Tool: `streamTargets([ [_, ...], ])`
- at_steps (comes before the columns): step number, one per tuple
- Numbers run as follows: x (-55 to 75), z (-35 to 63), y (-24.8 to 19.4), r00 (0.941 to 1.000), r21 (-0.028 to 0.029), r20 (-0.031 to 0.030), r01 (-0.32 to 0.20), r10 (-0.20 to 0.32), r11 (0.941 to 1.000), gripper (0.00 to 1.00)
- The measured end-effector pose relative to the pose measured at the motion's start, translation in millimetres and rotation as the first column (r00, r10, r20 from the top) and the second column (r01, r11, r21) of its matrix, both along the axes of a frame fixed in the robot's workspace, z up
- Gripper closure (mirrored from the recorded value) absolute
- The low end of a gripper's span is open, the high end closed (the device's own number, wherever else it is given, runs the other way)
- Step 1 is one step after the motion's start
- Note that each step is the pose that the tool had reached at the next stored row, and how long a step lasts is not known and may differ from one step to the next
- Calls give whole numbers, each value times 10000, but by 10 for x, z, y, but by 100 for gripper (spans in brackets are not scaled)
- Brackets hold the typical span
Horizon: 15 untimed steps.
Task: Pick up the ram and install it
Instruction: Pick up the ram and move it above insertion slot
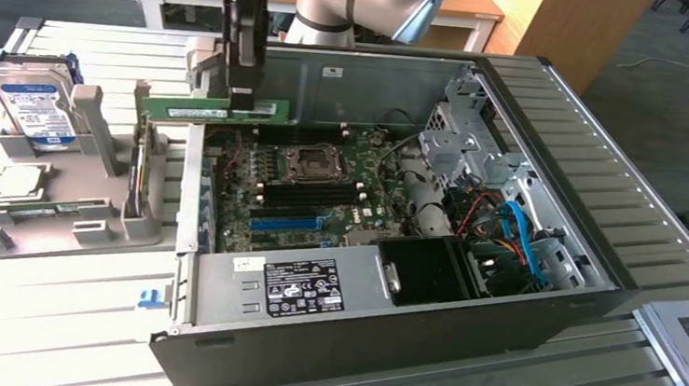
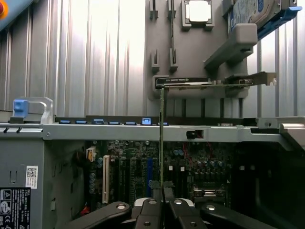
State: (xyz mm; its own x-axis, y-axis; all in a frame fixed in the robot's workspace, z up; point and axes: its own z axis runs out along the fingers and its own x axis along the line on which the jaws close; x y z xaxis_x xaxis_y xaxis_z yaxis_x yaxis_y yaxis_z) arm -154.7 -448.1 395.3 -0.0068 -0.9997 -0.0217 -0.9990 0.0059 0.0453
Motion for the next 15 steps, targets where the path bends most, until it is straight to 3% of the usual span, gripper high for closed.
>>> streamTargets([
  [15,351,0,0,10000,-1,0,1,-1,10000,88],
])
